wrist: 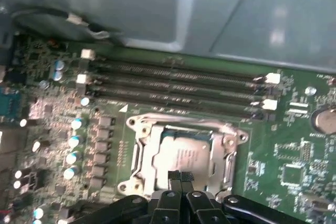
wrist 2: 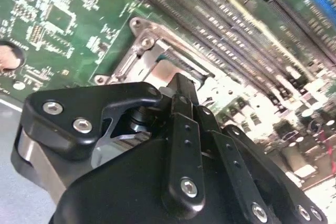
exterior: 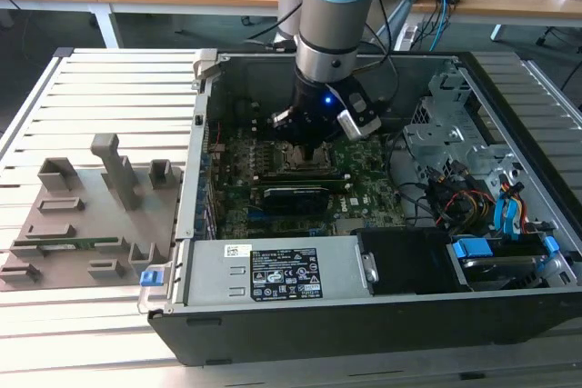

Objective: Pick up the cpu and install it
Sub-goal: 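Install the second cpu locking lever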

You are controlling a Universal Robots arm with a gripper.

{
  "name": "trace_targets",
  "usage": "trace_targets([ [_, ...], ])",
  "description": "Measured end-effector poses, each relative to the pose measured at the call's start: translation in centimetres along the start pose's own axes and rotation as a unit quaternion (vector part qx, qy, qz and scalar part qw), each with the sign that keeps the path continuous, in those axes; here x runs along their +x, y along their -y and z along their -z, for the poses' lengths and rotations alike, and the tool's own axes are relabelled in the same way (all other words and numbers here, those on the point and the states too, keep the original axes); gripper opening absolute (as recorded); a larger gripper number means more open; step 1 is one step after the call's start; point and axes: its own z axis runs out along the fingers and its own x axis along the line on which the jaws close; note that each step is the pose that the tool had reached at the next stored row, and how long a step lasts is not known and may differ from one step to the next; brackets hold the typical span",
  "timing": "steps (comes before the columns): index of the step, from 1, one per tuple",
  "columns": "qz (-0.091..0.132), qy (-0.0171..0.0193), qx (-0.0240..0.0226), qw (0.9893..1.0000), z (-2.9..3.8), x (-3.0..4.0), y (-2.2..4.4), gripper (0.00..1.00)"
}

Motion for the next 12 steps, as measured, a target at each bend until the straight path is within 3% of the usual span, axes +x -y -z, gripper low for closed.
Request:
trace_targets([
  [2,0.000,-0.0012,0.0098,1.0000,1.17,-0.06,-0.65,0.11],
  [5,0.000,-0.0017,0.0132,0.9999,4.18,-0.02,-1.02,0.11],
  [6,0.000,-0.0017,0.0133,0.9999,4.66,-0.01,-1.05,0.11],
  [8,0.000,-0.0017,0.0133,0.9999,5.12,0.00,-1.07,0.11],
  [12,0.000,-0.0017,0.0133,0.9999,5.19,0.00,-1.07,0.11],
])
